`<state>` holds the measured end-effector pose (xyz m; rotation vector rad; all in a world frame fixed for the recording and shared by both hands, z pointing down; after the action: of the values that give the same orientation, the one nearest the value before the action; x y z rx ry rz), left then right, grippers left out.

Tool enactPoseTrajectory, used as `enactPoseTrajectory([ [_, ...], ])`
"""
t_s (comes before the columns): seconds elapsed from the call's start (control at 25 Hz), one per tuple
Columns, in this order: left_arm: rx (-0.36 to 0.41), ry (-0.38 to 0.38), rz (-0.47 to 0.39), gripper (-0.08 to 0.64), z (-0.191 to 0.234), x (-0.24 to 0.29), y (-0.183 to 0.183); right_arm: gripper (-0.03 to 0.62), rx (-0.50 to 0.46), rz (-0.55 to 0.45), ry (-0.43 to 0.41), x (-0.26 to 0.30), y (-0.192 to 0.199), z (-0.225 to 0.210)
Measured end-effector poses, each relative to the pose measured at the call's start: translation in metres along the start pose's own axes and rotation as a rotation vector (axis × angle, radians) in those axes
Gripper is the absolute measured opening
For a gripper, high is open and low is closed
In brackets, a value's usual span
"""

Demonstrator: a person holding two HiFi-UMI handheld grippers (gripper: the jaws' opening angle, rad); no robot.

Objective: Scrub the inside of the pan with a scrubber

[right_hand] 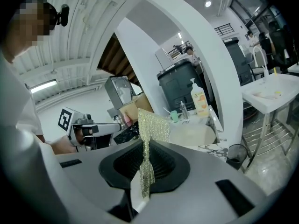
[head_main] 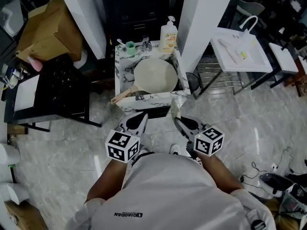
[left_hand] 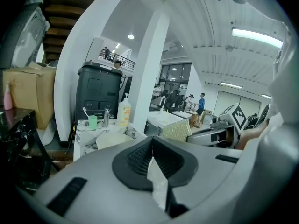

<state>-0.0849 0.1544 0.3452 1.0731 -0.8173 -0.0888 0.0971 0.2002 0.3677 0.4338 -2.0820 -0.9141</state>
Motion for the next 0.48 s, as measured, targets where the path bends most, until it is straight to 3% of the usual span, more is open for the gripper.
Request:
enactPoseTrajectory([
  [0.48, 0.018, -0.018, 0.019, 0.015, -0.016, 0.012, -0.003, 0.063, 0.006, -0.013, -0.024, -0.005, -0.001, -0.015],
])
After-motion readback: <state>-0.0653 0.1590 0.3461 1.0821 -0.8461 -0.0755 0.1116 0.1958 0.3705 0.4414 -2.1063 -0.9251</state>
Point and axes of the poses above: the fingertips, and each gripper's own axes: x forward along the fingers, z to its left, y out of its underside, the point moved 5 cm from there along -x, backward along the fingers, and after that the axes turned 14 degrees about z, right-handed, at the moved point
